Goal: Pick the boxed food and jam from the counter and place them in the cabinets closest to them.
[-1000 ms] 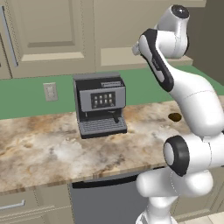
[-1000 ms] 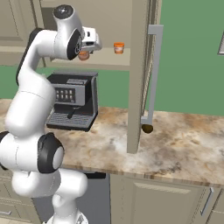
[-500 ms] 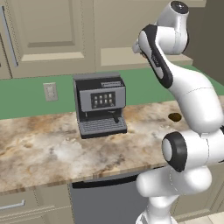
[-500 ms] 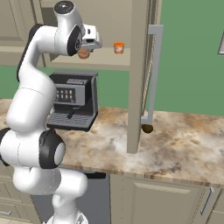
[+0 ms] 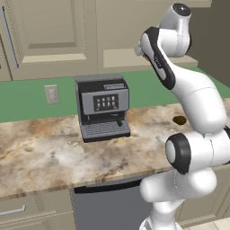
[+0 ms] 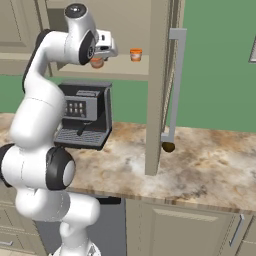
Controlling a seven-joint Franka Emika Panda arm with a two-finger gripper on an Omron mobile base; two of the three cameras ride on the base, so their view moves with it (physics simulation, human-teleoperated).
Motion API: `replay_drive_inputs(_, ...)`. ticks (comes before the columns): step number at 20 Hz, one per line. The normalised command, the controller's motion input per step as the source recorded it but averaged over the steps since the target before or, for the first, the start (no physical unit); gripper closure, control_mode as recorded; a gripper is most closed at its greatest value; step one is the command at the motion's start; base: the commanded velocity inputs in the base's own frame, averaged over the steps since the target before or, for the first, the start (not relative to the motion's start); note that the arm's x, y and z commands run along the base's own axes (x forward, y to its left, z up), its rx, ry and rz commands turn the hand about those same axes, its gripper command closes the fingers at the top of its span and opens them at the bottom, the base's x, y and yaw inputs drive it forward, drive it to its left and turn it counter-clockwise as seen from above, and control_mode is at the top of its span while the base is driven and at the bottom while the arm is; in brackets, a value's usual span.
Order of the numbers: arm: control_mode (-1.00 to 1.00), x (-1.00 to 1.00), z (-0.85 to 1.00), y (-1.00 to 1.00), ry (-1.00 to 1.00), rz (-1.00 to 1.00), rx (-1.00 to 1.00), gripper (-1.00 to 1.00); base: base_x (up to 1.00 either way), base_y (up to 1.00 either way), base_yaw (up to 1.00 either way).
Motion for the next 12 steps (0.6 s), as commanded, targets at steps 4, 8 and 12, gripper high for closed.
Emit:
replay_drive_inputs(4,-1.00,0.40,-0.01,0.00,0.00,0.00,0.00,1.00,0.00,0.00,0.00)
replay_drive_inputs(8,-1.00,0.49,0.00,0.00,0.00,0.00,0.00,1.00,0.00,0.00,0.00)
replay_drive_inputs(12,-1.00,0.45,0.00,0.00,0.00,-0.01,0.00,1.00,0.00,0.00,0.00)
